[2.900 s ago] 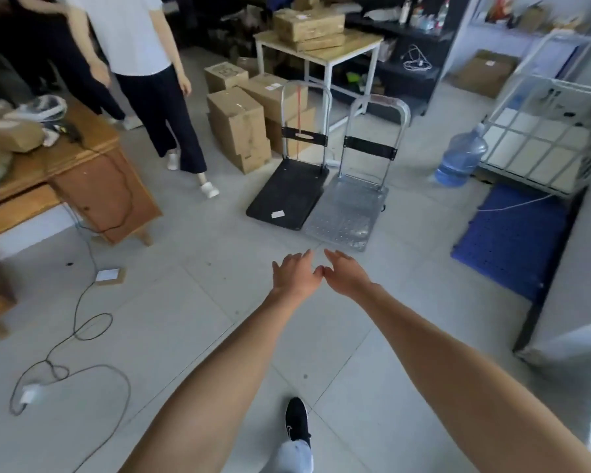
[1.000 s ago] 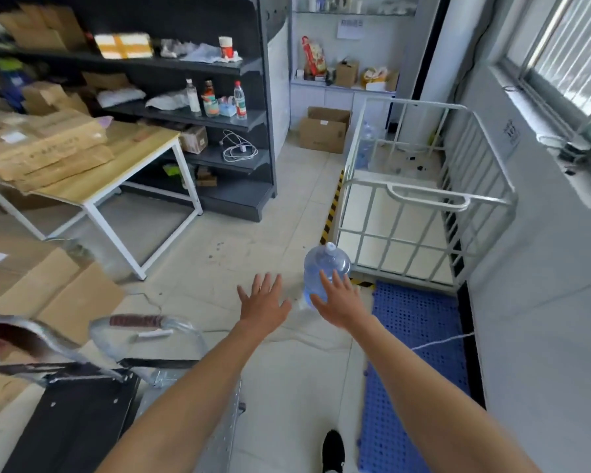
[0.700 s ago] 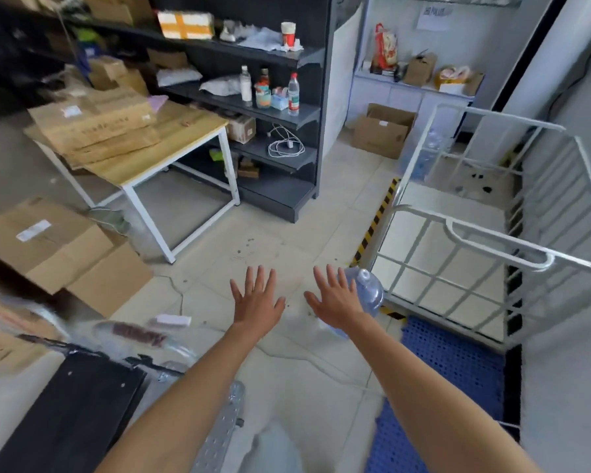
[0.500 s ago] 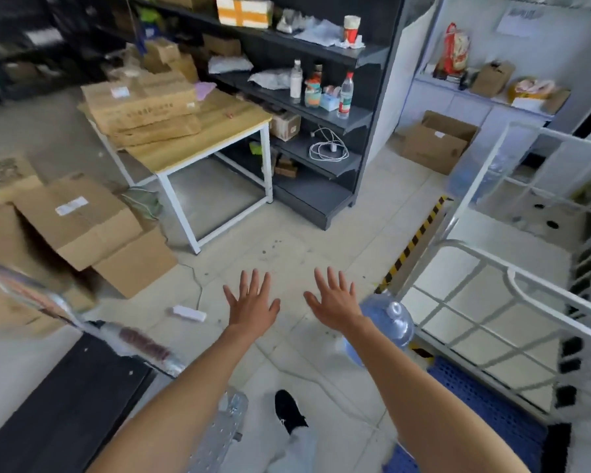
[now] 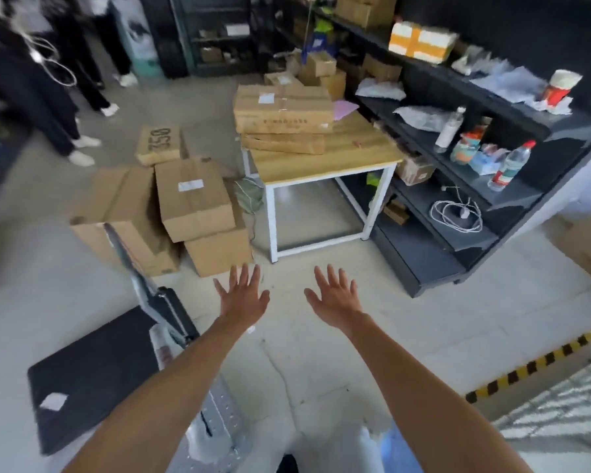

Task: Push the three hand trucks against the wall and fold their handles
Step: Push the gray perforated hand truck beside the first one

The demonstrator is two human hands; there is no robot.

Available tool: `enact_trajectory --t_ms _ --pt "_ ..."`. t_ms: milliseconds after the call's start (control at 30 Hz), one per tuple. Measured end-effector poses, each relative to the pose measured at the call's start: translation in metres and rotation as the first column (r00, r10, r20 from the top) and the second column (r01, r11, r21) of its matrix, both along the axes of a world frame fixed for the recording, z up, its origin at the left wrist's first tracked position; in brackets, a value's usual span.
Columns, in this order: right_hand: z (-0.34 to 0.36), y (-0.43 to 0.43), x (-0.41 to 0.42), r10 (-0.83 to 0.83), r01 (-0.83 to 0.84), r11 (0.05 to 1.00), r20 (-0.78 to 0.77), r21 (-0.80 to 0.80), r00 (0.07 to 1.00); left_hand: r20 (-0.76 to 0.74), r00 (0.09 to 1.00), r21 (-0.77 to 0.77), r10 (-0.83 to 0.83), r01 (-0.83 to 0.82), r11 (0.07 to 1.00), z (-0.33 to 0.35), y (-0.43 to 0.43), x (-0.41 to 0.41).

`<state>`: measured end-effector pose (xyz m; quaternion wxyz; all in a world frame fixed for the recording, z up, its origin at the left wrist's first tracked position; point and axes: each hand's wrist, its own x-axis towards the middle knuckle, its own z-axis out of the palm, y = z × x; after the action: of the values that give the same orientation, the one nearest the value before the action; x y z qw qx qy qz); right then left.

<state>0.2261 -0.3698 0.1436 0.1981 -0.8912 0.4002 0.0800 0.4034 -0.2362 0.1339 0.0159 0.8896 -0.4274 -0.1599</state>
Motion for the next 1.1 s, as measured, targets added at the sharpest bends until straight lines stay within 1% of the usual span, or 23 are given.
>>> enact_trajectory --t_ms 133,200,267,333,400,500,600,700,733,800,900,967,1100 --pt "-0.007 -0.031 0.081 0.225 -0.225 0.974 0.006 0.028 0.974 0.001 0.976 0.027 0.216 -0.216 0.976 -0.005 0.003 0.046" --pt "-0.011 -0.043 0.122 0.344 -0.344 0.938 -0.001 0.029 0.939 0.016 0.941 0.024 0.337 -0.338 0.941 -0.007 0.005 0.066" --pt "-0.013 -0.049 0.161 0.467 -0.466 0.884 -0.016 0.037 0.884 0.006 0.883 0.007 0.468 -0.468 0.883 -0.007 0.011 0.083" --pt "-0.015 -0.050 0.197 0.582 -0.582 0.813 -0.009 0.019 0.813 0.001 0.801 -0.011 0.598 -0.598 0.801 -0.010 0.016 0.092" --pt "-0.016 -0.046 0.227 0.672 -0.671 0.740 -0.005 0.048 0.740 -0.042 0.711 0.013 0.702 -0.703 0.712 -0.009 0.020 0.094" --pt "-0.024 -0.030 0.262 0.810 -0.808 0.586 -0.027 0.062 0.585 -0.071 0.577 0.006 0.813 -0.815 0.579 -0.015 0.031 0.086" --pt "-0.031 0.006 0.286 0.900 -0.892 0.436 -0.039 0.118 0.435 -0.173 0.380 -0.023 0.909 -0.924 0.382 -0.025 0.058 0.065" --pt "-0.044 0.057 0.302 0.963 -0.957 0.268 -0.027 0.110 0.266 -0.212 0.170 0.008 0.962 -0.984 0.175 -0.045 0.094 0.043" --pt "-0.049 0.074 0.306 0.977 -0.970 0.213 -0.030 0.119 0.211 -0.231 0.111 0.029 0.967 -0.992 0.120 -0.051 0.106 0.036" --pt "-0.060 0.104 0.311 0.992 -0.985 0.117 -0.060 0.129 0.110 -0.251 0.027 0.049 0.968 -0.998 0.041 -0.065 0.125 0.022" --pt "-0.072 0.137 0.310 0.995 -0.985 0.001 -0.101 0.175 -0.017 -0.286 -0.083 0.084 0.954 -0.995 -0.061 -0.081 0.142 0.008" --pt "-0.079 0.151 0.311 0.990 -0.985 -0.068 -0.112 0.155 -0.086 -0.298 -0.131 0.094 0.946 -0.990 -0.108 -0.094 0.147 0.003" --pt "-0.090 0.169 0.323 0.973 -0.972 -0.119 -0.169 0.201 -0.154 -0.352 -0.205 0.158 0.914 -0.975 -0.158 -0.109 0.147 -0.003"
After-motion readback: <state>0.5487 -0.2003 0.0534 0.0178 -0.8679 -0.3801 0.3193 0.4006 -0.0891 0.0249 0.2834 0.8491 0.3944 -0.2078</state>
